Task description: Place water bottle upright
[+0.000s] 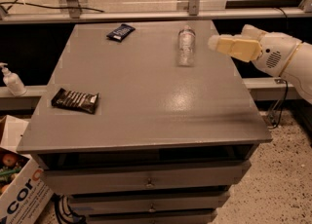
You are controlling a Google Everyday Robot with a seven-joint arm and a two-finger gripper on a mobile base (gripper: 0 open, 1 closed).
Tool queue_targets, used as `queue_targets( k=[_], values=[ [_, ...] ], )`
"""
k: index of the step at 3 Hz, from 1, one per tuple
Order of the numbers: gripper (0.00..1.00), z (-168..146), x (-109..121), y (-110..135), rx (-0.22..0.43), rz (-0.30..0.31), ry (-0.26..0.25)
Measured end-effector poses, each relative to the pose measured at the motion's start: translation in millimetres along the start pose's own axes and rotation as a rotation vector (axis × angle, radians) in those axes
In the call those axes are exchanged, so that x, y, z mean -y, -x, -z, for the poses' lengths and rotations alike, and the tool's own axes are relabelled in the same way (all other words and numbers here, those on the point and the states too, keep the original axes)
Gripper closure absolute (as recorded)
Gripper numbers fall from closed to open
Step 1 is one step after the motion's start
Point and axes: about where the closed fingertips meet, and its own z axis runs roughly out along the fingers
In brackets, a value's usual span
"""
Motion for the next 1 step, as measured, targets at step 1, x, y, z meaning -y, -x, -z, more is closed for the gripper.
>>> queue_targets(
  k=[1],
  values=[
    [0.00, -0.1, -0.1, 0.0, 0.000, 0.000, 0.000]
  ],
)
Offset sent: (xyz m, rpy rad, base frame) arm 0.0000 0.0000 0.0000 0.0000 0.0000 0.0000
